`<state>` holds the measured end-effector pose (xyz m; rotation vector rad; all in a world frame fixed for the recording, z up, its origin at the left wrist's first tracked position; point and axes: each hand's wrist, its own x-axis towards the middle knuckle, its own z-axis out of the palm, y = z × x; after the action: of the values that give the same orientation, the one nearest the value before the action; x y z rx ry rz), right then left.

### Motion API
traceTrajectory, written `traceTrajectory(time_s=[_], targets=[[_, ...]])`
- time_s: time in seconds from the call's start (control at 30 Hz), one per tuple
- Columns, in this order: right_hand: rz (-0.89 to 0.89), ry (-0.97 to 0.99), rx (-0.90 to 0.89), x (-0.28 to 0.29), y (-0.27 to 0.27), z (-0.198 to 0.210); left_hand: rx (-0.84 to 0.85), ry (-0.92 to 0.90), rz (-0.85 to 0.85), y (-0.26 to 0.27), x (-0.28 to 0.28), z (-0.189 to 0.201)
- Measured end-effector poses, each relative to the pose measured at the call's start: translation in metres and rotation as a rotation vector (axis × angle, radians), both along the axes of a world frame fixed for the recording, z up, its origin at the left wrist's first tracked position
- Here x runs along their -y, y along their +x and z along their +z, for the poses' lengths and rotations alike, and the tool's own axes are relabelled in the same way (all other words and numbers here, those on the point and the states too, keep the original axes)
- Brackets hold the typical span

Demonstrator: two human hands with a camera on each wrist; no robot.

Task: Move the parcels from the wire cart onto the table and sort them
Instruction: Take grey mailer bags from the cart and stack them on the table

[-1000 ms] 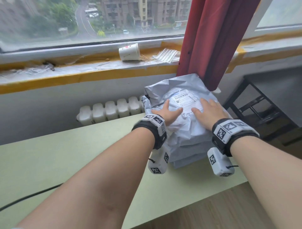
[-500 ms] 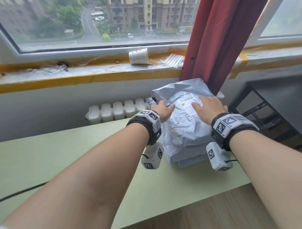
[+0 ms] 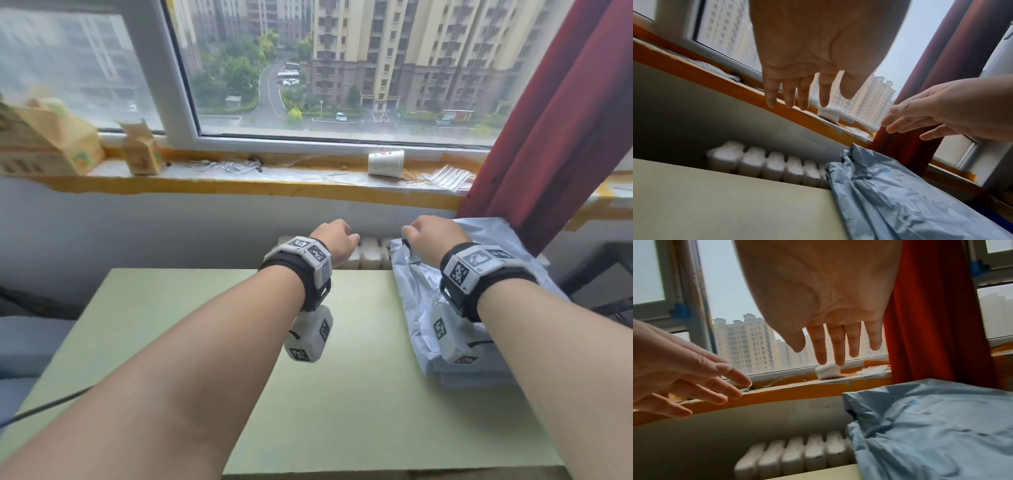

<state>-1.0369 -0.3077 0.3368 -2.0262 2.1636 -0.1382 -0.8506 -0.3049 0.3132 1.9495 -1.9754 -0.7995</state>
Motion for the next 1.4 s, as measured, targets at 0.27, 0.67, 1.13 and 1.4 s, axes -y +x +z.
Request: traceTrajectory(time_s=[0.27,0.67,1.13,1.4], targets=[[0.173,-0.016,0.012,-0.017,0.135,0.014,0.038,-0.038,0.175,0.124,-0.046,0.025],[0.488,-0.041,0.017,-0.056,0.342,0.029,0.033,-0.088,0.449,0.310,-0.130,0.042],[0.821,0.039,-0.002,-0.140,0.608,-0.003,0.036,-0.072,0.823,0.553,-0.268,0.009],[0.956,0.093,-0.034,-0.188,0.709,-0.038,0.037,-0.044,0.998,0.648,-0.345,-0.016]])
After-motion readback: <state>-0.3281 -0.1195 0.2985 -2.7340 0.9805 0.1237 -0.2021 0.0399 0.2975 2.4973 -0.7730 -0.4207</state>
